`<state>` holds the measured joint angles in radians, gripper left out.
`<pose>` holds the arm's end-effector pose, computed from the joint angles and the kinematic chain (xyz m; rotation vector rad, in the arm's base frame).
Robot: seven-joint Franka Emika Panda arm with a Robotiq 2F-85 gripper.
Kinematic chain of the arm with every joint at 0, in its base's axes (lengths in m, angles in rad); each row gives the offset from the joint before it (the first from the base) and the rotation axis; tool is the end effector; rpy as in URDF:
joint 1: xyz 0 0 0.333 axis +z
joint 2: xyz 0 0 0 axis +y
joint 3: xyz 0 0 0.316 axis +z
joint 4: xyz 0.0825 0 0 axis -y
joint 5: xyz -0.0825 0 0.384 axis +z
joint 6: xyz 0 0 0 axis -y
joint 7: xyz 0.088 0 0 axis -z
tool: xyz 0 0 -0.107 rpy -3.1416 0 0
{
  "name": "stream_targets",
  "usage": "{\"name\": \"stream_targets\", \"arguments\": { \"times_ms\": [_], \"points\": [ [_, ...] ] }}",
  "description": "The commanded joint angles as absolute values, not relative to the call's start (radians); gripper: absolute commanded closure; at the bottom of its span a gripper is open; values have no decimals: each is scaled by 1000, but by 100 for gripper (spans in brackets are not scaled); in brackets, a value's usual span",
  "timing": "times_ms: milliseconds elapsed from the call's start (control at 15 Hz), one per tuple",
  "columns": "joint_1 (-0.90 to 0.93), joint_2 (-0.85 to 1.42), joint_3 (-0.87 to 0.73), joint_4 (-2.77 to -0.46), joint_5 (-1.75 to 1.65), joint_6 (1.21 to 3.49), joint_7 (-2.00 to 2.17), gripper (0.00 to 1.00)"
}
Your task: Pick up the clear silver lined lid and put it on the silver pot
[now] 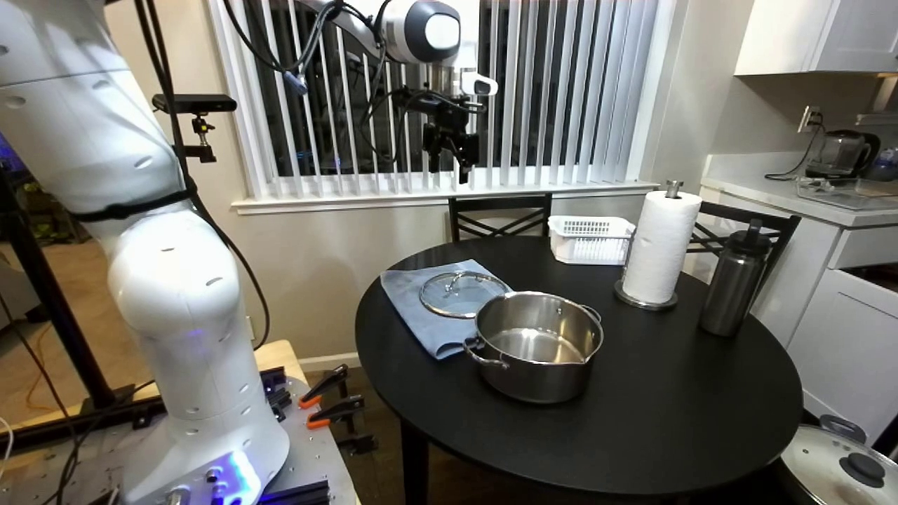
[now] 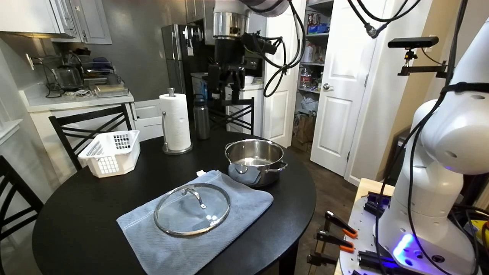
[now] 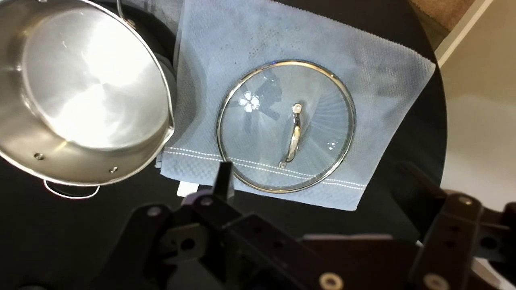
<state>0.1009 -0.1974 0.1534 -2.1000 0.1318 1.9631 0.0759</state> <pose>0.4845 0.1387 0.5095 -3.0329 -0.1966 -0.0652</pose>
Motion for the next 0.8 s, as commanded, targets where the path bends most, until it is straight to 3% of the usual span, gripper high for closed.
{"name": "stream_targets", "arguments": {
  "times_ms": [0, 733],
  "points": [
    [111, -197, 145, -2098, 130, 1962, 78, 0],
    [179, 205, 166, -2031, 65, 2374, 366, 0]
  ]
}}
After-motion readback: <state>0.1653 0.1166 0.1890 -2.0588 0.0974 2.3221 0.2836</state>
